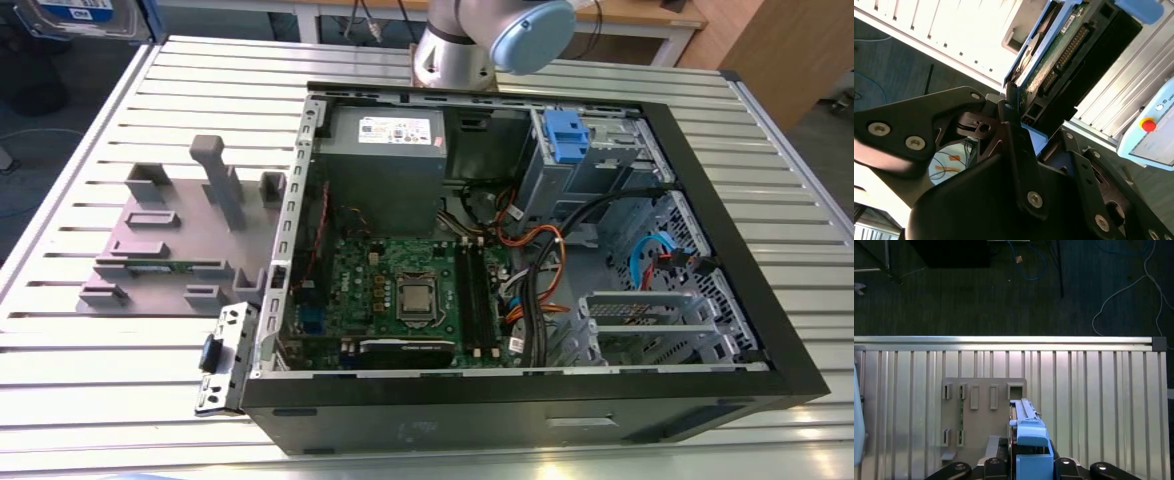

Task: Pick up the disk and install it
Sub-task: 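Pick up the disk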

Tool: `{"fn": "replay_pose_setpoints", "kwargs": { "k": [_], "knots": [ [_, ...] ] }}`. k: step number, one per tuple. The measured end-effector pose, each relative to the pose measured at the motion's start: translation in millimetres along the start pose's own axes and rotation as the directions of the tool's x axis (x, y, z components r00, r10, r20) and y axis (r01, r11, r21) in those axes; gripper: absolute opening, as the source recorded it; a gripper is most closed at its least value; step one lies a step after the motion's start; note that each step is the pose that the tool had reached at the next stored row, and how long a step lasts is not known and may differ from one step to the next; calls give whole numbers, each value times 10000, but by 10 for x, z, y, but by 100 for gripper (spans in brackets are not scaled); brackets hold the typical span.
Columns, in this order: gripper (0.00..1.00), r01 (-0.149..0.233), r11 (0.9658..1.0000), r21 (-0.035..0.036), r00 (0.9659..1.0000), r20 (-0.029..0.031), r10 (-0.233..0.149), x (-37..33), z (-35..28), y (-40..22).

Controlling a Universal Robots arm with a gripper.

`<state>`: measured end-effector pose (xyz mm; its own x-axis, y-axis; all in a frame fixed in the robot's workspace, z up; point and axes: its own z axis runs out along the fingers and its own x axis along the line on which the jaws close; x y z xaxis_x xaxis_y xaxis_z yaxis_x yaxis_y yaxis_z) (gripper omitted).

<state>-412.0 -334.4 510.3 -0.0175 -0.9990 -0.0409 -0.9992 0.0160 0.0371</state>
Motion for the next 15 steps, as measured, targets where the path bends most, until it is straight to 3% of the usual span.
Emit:
{"fn": "replay_pose_setpoints", "kwargs": {
  "k": [5, 9, 15],
  "knots": [
    [37, 2, 10000, 0, 10000, -11, -2, 92, 29, -3],
    [37, 0, 10000, 0, 10000, -16, 0, 104, 63, -6],
    [37, 1, 10000, 0, 10000, -16, -1, 105, 66, -7]
  ]
}}
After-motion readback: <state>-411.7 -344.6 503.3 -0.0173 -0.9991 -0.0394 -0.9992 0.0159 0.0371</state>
